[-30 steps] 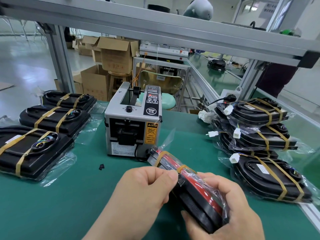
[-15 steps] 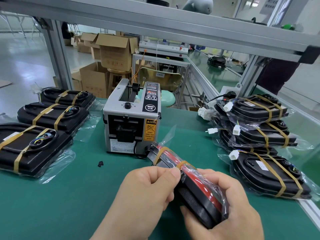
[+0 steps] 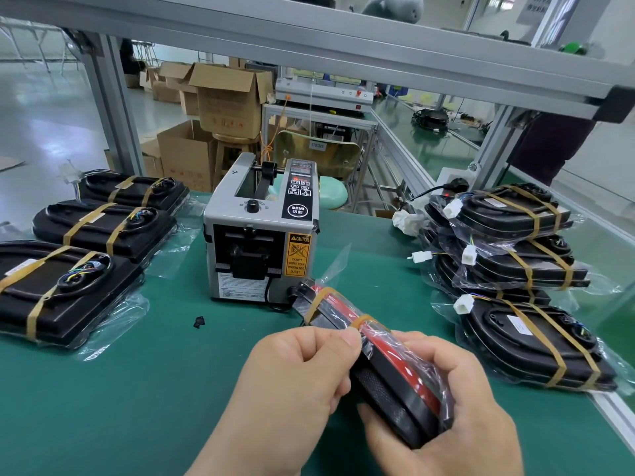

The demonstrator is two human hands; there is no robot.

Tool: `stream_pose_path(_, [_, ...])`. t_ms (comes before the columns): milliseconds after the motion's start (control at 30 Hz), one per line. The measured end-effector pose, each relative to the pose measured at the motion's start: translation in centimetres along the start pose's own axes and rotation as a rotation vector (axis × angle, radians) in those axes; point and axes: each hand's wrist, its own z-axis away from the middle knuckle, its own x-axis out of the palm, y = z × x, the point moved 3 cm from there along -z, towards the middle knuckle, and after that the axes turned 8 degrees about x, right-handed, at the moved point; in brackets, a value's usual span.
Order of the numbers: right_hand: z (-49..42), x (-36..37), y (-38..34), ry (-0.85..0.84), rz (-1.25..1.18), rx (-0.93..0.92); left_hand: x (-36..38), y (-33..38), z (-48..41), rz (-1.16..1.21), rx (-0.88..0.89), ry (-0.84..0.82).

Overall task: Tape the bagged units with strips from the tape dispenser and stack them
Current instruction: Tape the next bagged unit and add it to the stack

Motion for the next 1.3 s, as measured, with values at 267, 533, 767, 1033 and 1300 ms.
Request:
stream_pose_path(267, [0.2, 0.2, 0.1, 0.004, 0.017, 0.017, 0.1, -0.3, 0.2, -0.081, 0.052, 0.081])
stream_pose_path(533, [0.3, 0.2, 0.3, 0.012, 0.007, 0.050, 0.5, 0.4, 0.6, -0.104, 0.110, 0.135])
stream_pose_path(767, [0.5, 0.4, 0.4, 0.034, -0.020, 0.068, 0.6, 0.4, 0.7, -0.130, 0.127, 0.153])
stream_pose_path(1033, [0.6, 0.1, 0.2, 0.029, -0.004, 0.066, 0.5, 0.0, 0.5, -0.206, 0.112, 0.190])
stream_pose_path(1300, [0.0, -0.5, 0.3, -0.046, -0.003, 0.020, -0.3, -1.1, -1.3, 0.123, -0.206, 0.027])
